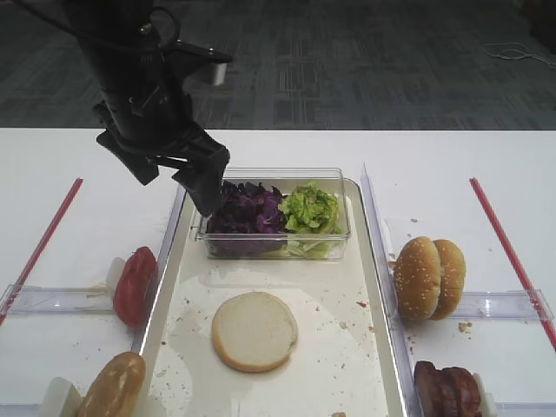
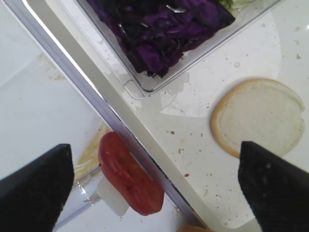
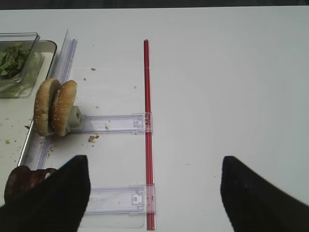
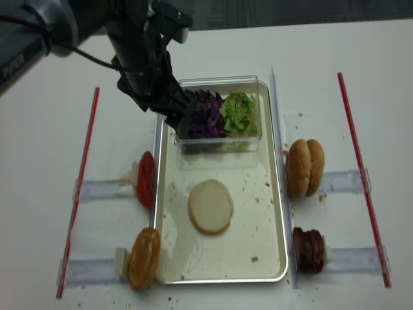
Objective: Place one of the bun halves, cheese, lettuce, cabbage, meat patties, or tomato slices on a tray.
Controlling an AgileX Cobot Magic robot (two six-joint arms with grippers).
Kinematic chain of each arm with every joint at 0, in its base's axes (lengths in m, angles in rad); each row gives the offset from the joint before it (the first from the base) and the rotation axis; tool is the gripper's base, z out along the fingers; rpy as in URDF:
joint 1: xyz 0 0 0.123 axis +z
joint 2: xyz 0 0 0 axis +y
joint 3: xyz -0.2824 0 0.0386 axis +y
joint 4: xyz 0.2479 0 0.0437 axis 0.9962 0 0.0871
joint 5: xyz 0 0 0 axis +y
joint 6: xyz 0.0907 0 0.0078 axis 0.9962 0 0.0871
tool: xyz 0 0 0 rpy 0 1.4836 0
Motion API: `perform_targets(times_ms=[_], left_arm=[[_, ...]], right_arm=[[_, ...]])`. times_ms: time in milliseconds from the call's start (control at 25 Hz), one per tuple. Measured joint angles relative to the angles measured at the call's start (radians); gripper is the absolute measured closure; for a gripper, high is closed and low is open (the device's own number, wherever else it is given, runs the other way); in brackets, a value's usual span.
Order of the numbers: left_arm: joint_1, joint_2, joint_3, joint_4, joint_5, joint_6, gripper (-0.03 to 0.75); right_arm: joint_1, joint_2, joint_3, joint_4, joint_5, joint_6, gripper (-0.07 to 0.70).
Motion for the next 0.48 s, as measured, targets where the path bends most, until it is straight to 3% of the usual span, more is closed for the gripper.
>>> perform_targets(times_ms=[240, 480], left_arm=[[0.006, 0.0, 0.0, 0.058, 0.002, -0.083, 0.048], [0.088, 0.0, 0.0, 0.099, 0.002, -0.126, 0.048]], right_arm=[[0.0, 0.0, 0.0, -0.001, 0.0, 0.0, 0.042], [0.0, 0.0, 0.0, -0.002, 0.0, 0.002, 0.042]])
